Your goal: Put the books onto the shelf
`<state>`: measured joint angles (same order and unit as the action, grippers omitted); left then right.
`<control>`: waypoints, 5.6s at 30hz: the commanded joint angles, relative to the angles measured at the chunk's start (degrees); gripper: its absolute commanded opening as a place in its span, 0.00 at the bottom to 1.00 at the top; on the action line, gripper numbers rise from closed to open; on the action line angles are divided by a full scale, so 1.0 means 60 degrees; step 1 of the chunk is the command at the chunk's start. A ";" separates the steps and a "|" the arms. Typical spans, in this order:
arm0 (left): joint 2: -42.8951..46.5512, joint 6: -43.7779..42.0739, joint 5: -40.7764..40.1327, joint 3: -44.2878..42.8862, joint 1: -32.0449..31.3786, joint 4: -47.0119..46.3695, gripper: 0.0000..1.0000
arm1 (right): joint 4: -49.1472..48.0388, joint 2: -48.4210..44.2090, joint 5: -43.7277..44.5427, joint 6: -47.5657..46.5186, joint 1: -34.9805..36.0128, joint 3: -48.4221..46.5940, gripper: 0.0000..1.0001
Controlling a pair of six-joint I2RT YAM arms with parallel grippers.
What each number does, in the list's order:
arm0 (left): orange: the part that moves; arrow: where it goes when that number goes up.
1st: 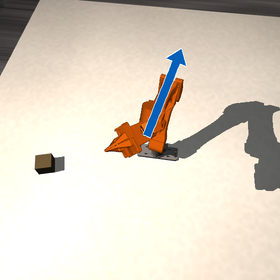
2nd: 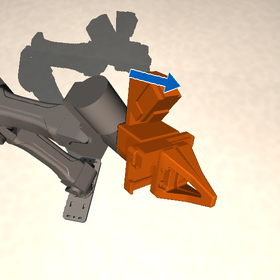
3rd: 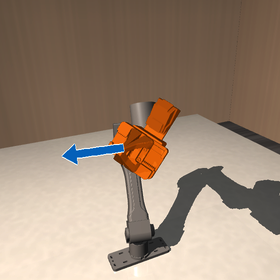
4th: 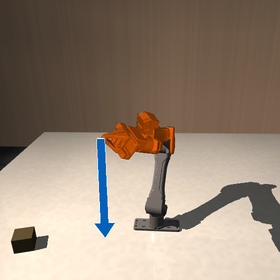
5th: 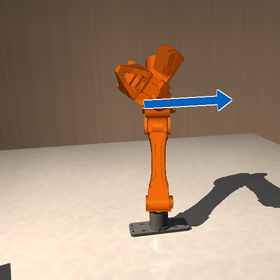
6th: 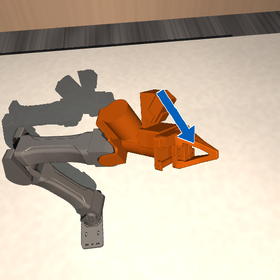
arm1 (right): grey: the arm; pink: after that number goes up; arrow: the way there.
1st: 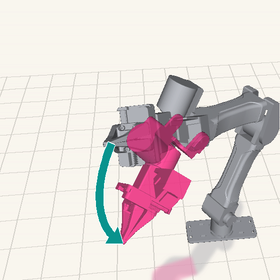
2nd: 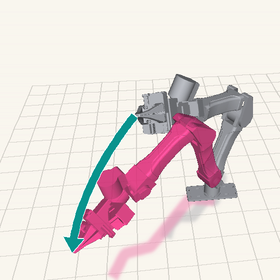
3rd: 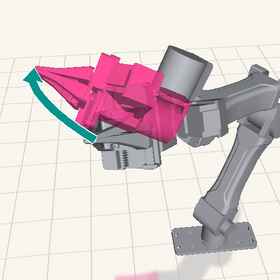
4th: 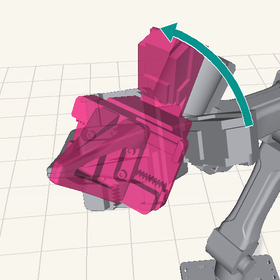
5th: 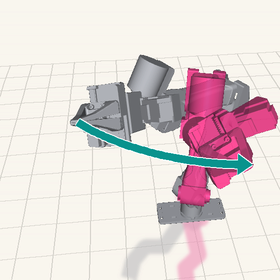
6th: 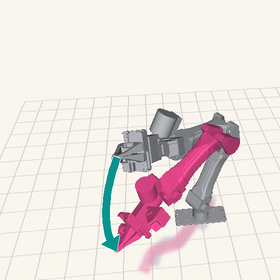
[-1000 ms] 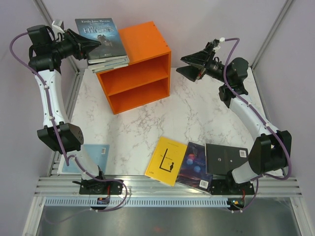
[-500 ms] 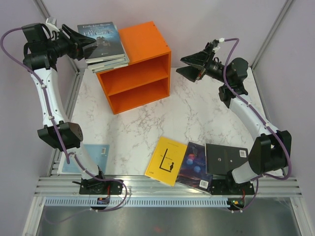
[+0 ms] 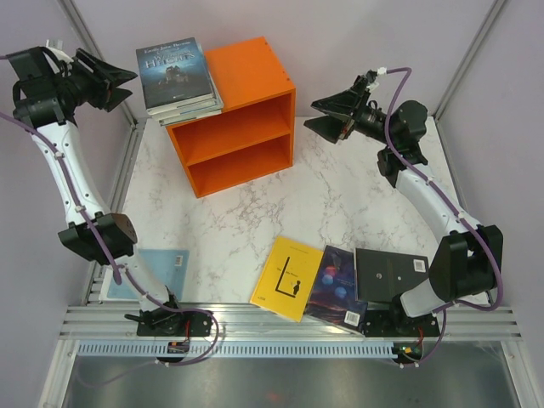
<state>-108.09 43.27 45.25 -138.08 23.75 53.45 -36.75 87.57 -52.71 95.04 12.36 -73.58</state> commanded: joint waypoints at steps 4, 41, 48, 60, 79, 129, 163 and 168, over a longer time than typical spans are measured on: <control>0.1519 -0.0838 -0.2249 -0.0103 0.0627 0.1503 0.60 | 0.1155 -0.0210 -0.0121 -0.1379 0.0020 -0.0099 0.84; 0.7266 -0.1248 -0.9725 1.3669 0.0111 0.1756 0.68 | 1.2117 0.3966 0.1959 -1.0757 0.6378 -0.2959 0.77; 0.6281 -0.1469 -0.9098 1.3620 0.2644 0.0938 0.62 | 1.1810 0.3043 0.1608 -1.0597 0.6040 -0.1362 0.74; 0.5009 -0.1967 -0.8275 1.4004 0.4889 -0.1040 0.59 | 1.1750 0.2779 0.1431 -1.0392 0.6026 -0.0731 0.72; 0.2475 -0.1440 -0.8334 1.5338 0.4934 -0.3664 0.54 | 1.1692 0.2646 0.1519 -1.0538 0.5880 0.0164 0.71; 0.9076 0.3115 -0.8320 1.6389 -0.6009 0.0056 0.55 | 0.9088 0.4564 0.1284 -0.9924 0.4341 -0.1022 0.73; 0.4949 0.4288 -0.9784 1.7051 -0.9041 -0.0368 0.38 | 0.0561 0.6704 0.1358 -0.4914 0.7417 0.2785 0.66; 0.5505 0.4390 -0.9798 1.7344 -0.9041 -0.0529 0.37 | -0.0932 0.6747 0.0641 -0.4007 0.7812 0.2991 0.47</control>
<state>-74.43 64.05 -10.22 -38.28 -30.02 61.25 -38.04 124.40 -40.88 64.88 52.07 -57.65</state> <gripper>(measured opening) 0.369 0.504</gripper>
